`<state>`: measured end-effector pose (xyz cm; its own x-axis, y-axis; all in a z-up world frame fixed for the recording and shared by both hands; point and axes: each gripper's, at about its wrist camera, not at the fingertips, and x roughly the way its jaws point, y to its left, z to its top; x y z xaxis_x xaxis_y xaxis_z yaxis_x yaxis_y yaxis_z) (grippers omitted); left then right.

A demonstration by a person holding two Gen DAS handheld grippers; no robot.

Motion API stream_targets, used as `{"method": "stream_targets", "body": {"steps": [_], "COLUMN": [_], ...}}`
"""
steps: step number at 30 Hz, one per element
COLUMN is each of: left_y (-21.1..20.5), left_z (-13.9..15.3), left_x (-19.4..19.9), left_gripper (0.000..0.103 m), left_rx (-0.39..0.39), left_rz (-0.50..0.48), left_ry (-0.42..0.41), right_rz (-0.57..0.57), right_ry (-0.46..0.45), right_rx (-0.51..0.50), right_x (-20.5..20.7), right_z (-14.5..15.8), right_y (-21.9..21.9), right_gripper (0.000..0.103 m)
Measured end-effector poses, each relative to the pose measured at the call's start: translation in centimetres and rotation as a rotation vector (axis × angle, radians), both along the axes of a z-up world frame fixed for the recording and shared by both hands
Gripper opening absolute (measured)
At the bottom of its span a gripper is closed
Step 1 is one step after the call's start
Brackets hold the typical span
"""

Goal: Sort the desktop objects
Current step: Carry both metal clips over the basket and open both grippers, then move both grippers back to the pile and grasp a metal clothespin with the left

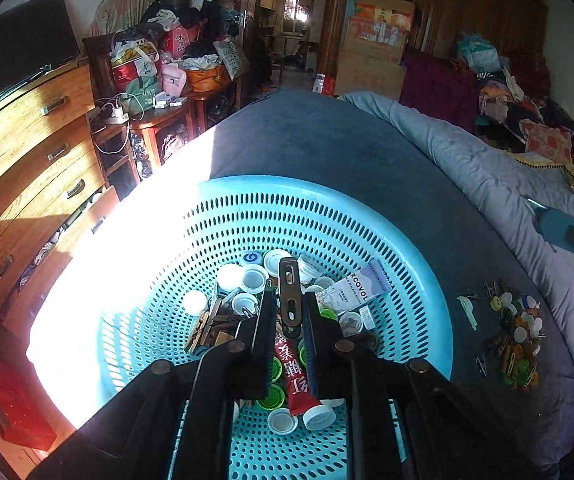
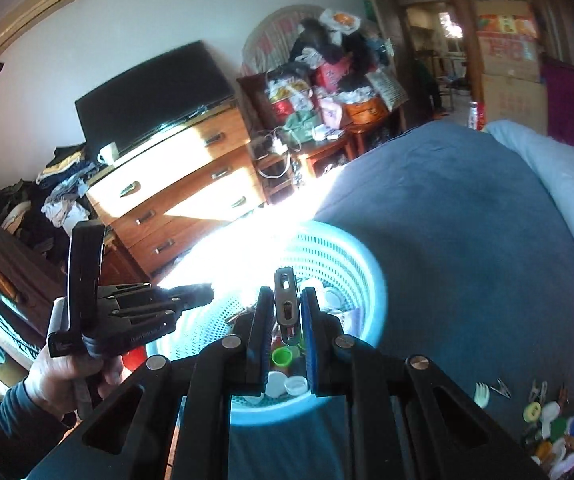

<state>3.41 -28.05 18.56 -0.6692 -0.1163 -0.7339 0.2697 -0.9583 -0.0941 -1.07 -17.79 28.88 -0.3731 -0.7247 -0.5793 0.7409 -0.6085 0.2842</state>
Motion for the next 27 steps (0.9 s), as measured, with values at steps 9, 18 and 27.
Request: {"method": "stream_targets", "body": {"steps": [9,18,27], "left_y": [-1.1,2.8,17.9], "left_z": [0.6,1.6,-2.0], "left_x": [-0.3,2.9,2.3], "left_gripper": [0.052,0.052,0.053], "left_rx": [-0.001,0.021,0.016], "left_rz": [0.046,-0.042,-0.347], "left_ry": [0.036,0.07,0.019], "right_rz": [-0.001,-0.126,-0.409], "right_ry": [0.026,0.016,-0.233], "right_rx": [0.008,-0.052,0.13], "right_x": [-1.2,4.5,13.8], "right_z": [0.1,-2.4,-16.8], "right_y": [-3.5,6.4,24.1], "right_gripper": [0.074,0.073,0.075]}}
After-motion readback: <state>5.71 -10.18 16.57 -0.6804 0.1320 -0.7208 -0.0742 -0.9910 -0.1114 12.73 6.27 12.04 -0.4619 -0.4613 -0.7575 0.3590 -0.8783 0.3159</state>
